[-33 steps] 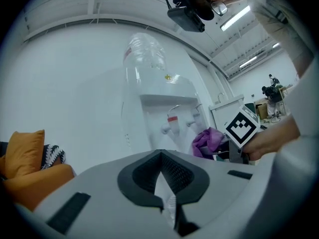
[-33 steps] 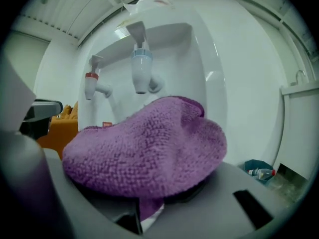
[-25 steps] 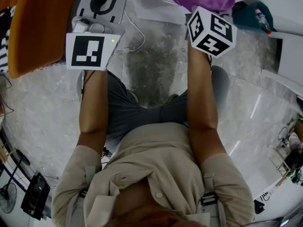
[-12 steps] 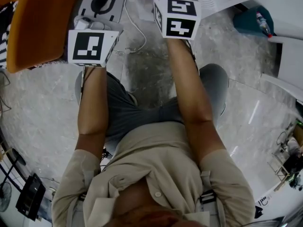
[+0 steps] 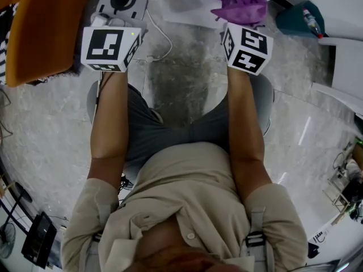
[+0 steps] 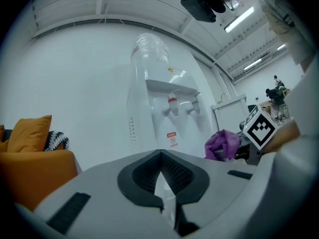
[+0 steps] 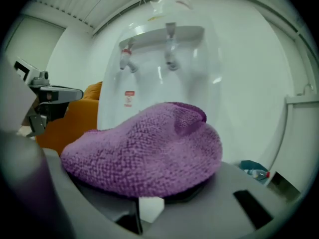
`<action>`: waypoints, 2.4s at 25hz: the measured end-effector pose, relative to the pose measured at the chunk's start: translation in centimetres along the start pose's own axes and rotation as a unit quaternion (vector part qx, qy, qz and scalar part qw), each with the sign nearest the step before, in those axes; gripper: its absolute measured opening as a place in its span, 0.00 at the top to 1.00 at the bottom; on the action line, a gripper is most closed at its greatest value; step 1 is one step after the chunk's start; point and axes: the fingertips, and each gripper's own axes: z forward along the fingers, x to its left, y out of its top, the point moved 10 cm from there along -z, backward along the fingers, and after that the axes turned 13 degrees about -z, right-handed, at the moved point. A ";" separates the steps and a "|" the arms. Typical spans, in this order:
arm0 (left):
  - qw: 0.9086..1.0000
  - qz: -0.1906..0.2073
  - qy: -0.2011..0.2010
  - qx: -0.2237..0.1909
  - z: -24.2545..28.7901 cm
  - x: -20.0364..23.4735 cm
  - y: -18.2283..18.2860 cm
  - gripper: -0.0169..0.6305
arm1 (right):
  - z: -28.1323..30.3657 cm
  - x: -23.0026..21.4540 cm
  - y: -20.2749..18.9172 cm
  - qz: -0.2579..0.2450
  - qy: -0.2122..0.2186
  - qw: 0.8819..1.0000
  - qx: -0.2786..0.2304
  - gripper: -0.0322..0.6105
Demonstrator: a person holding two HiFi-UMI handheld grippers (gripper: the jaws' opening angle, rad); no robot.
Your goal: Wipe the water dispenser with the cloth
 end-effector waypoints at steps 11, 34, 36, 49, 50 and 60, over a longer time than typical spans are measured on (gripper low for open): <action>1.000 0.003 -0.019 0.015 0.5 -1.5 -0.7 0.95 | 1.5 0.5 -7.8 0.132 -0.018 0.987 0.088 0.84; 0.999 0.018 -0.014 0.033 1.7 0.3 -3.4 0.95 | 8.8 9.8 -10.2 0.123 0.116 0.978 0.122 0.84; 0.999 0.016 -0.014 0.031 1.9 0.3 -3.5 0.95 | 8.2 7.3 -11.7 0.130 0.089 0.978 0.138 0.84; 0.999 0.014 -0.030 0.038 3.1 -0.3 -4.2 0.95 | 6.3 2.4 -13.9 0.165 0.008 0.971 0.172 0.84; 0.999 0.014 -0.030 0.038 3.2 -0.3 -4.2 0.95 | 6.4 2.8 -13.5 0.162 0.012 0.972 0.168 0.84; 0.998 0.023 -0.036 0.041 3.8 -1.2 -4.2 0.95 | 9.8 12.3 -9.0 0.079 0.146 0.980 0.113 0.84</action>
